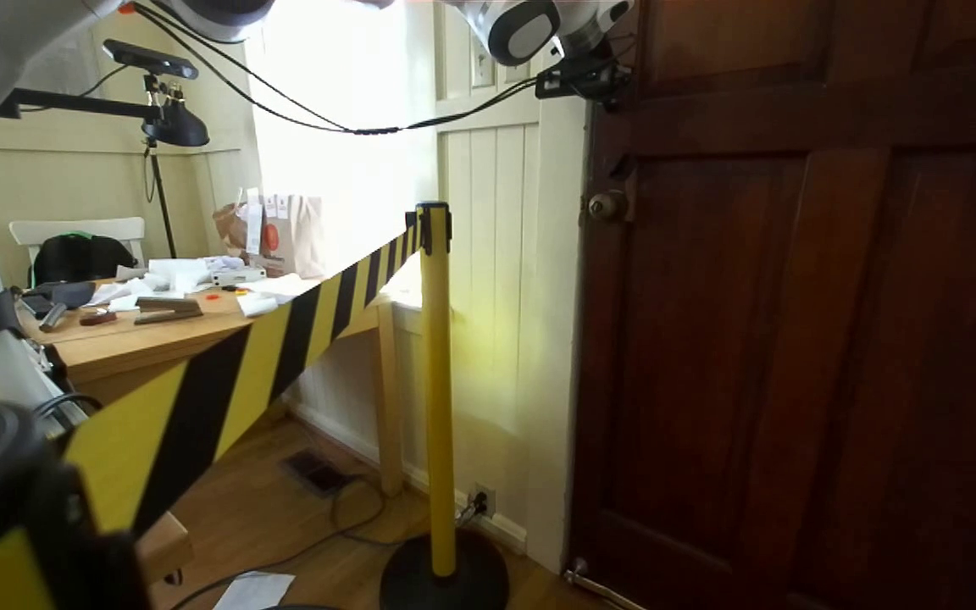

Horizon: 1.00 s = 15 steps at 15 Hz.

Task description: Close the door.

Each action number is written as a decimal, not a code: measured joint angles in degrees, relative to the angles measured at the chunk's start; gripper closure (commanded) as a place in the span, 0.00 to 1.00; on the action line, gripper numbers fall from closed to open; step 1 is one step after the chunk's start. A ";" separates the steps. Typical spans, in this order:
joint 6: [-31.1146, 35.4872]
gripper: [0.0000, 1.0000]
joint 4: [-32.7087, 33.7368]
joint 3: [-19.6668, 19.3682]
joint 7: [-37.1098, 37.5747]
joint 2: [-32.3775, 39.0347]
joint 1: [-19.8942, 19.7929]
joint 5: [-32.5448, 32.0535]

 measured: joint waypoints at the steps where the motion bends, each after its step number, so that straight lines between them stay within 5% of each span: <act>1: -0.80 1.00 0.89 0.00 0.00 0.47 -0.09 0.00; 15: -4.19 1.00 11.93 -0.99 3.32 7.10 0.87 -0.95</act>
